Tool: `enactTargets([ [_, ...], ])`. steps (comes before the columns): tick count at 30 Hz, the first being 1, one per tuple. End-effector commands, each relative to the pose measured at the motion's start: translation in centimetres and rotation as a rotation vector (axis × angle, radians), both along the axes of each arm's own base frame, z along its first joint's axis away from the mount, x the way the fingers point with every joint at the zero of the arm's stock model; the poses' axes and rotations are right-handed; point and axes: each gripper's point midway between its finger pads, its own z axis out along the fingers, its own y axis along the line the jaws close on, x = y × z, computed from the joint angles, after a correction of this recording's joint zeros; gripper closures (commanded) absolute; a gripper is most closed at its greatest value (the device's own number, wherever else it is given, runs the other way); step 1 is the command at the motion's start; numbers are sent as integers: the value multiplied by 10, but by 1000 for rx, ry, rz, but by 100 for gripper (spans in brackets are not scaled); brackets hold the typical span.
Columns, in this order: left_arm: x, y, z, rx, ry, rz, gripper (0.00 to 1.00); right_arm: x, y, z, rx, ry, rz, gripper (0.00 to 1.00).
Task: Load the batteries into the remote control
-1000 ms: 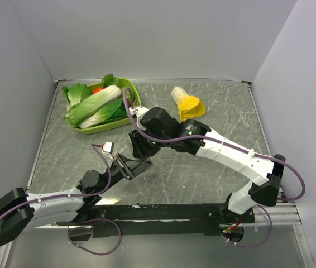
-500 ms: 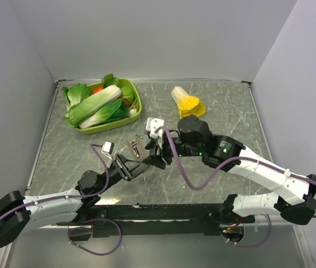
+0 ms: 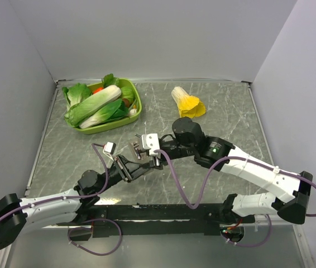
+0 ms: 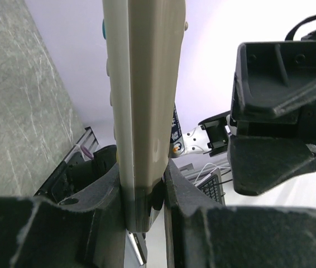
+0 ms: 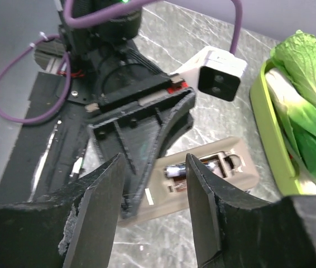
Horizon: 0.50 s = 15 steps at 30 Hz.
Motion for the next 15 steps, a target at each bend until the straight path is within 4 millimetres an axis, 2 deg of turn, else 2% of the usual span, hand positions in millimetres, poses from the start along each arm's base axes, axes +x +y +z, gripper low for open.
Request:
enactTargets([
  [1, -6, 1, 28, -59, -56, -21, 99, 10, 7, 9, 49, -62, 35, 46],
  [15, -8, 2, 30, -62, -66, -24, 99, 20, 10, -13, 17, -11, 42, 50],
])
